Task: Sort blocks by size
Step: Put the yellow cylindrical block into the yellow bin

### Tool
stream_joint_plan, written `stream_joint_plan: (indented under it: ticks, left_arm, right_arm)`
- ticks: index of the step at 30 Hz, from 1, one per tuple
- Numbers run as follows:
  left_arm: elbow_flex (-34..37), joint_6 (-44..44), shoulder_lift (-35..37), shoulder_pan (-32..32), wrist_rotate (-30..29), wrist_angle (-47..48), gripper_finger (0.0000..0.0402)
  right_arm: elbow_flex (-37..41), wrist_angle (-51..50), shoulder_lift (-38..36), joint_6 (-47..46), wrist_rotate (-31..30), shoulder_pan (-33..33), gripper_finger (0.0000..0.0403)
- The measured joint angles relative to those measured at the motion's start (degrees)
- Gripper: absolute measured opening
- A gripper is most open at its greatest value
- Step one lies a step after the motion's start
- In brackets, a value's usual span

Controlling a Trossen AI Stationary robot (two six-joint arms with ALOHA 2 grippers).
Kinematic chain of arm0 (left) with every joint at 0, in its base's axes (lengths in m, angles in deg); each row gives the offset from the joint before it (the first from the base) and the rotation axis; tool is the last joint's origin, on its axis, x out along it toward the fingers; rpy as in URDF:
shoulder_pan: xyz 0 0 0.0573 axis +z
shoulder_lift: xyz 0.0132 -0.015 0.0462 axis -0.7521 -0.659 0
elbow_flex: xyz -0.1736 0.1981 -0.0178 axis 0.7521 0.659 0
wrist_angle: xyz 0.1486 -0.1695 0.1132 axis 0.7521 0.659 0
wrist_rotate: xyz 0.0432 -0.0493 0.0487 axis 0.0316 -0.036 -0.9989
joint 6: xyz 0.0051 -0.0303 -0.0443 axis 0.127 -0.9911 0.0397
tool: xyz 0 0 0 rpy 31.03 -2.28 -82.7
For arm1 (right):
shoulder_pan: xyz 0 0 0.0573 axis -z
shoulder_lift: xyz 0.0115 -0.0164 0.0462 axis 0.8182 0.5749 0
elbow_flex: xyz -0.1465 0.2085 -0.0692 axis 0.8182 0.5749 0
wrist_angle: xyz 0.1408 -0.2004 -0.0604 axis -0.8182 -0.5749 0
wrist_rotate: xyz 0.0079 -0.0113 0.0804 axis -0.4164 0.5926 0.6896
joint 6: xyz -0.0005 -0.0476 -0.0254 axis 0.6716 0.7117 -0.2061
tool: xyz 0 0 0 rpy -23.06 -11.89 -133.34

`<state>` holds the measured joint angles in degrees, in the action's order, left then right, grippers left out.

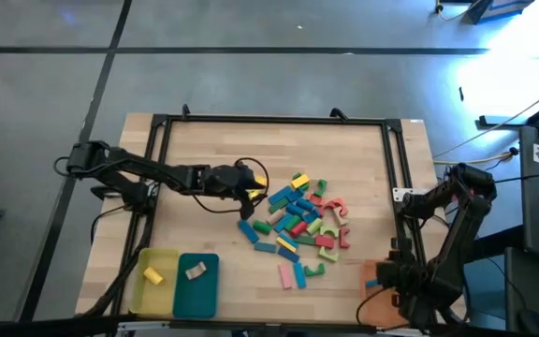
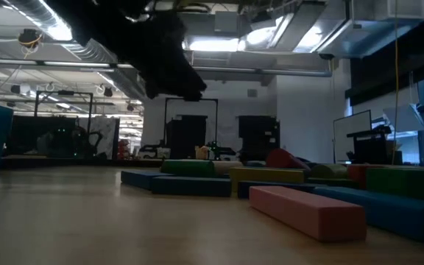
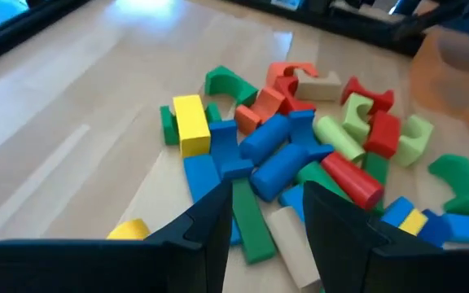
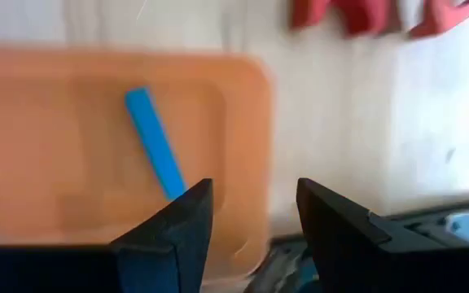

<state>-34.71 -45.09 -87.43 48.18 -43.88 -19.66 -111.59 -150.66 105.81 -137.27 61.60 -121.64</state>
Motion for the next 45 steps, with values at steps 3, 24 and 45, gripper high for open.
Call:
stream_joint_plan:
  ticks: [3,24,45]
  left_arm:
    - [-1.61,1.45,-2.62,0.01,-0.1,0.16,0.0131]
    - [-11.34,-0.58,-6.08,3.78,-2.07,21.0,0.0131]
    - [-11.32,1.95,-15.36,6.54,-2.4,20.66,0.021]
  right_arm:
    - [0.0,-0.62,-3.66,0.63,-4.29,1.04,0.0182]
    - [-0.02,-1.29,-29.28,15.6,-44.65,2.04,0.0182]
    - [-0.02,1.23,-30.24,30.03,-40.34,21.29,0.0182]
